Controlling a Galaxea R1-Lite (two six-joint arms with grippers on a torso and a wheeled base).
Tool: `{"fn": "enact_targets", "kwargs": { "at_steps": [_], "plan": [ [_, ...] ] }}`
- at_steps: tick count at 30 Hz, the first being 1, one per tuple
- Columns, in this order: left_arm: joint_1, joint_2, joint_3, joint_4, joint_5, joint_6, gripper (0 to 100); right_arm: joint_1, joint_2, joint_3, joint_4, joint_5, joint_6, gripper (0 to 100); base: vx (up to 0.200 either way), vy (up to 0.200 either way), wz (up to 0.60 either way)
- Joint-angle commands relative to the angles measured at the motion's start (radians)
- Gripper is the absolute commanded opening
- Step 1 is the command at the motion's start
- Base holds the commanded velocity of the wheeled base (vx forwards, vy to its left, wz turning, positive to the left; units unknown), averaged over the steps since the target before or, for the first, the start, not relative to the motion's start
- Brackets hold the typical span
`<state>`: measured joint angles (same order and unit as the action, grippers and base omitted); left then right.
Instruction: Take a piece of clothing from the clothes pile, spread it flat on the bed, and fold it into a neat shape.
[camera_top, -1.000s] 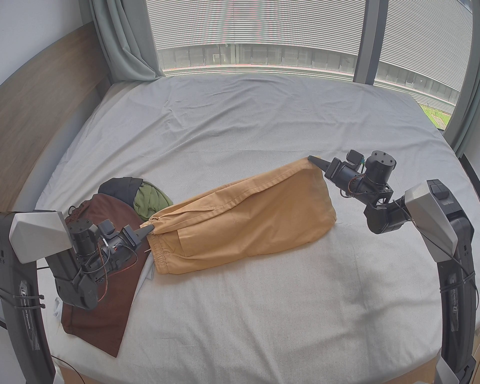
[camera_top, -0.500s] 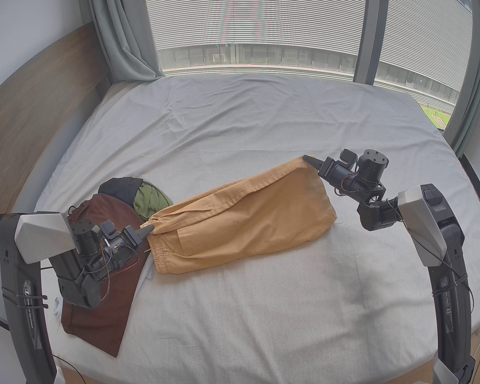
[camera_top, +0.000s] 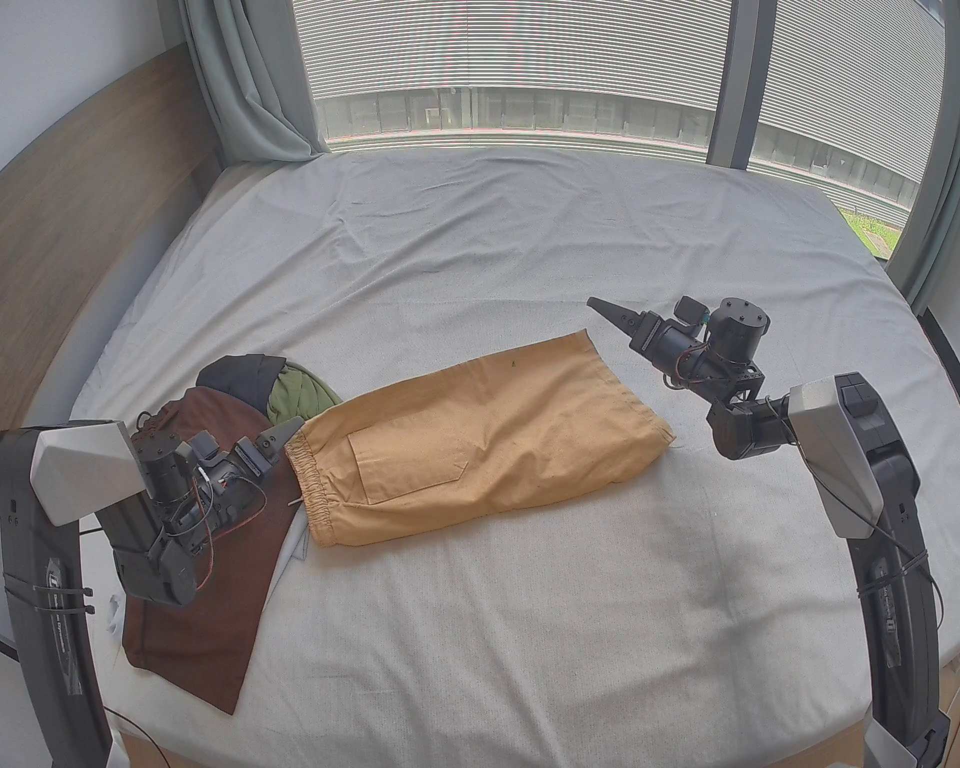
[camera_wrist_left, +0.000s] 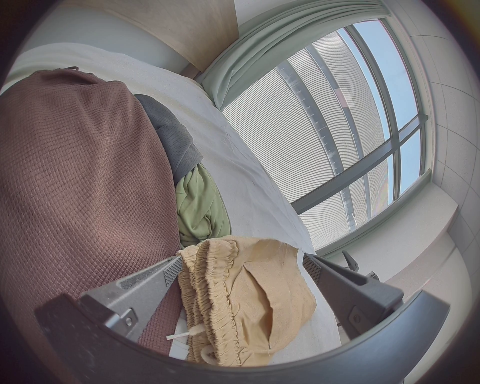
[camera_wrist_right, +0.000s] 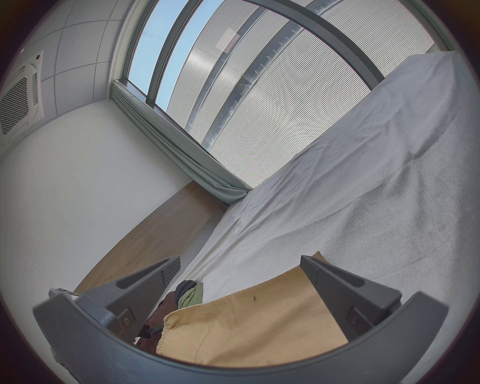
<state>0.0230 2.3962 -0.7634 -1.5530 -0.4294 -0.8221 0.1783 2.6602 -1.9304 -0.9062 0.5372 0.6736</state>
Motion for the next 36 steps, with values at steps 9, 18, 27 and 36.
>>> {"fn": "enact_targets", "kwargs": {
  "at_steps": [9, 18, 27, 36],
  "plan": [
    [0.006, -0.011, 0.003, -0.002, -0.002, -0.002, 100, 0.024, -0.048, 0.090, -0.010, -0.029, -0.028, 100, 0.000, 0.000, 0.00],
    [-0.005, -0.081, 0.047, -0.001, -0.009, -0.005, 100, 0.041, -0.197, 0.413, -0.148, -0.079, -0.039, 100, 0.000, 0.000, 0.00],
    [-0.014, -0.106, 0.069, -0.001, -0.012, 0.003, 100, 0.043, -0.267, 0.729, -0.405, -0.112, 0.012, 100, 0.000, 0.000, 0.00],
    [-0.031, -0.137, 0.090, -0.001, -0.009, 0.005, 100, 0.038, -0.253, 0.897, -0.554, -0.115, 0.053, 100, 0.000, 0.000, 0.00]
  ]
}}
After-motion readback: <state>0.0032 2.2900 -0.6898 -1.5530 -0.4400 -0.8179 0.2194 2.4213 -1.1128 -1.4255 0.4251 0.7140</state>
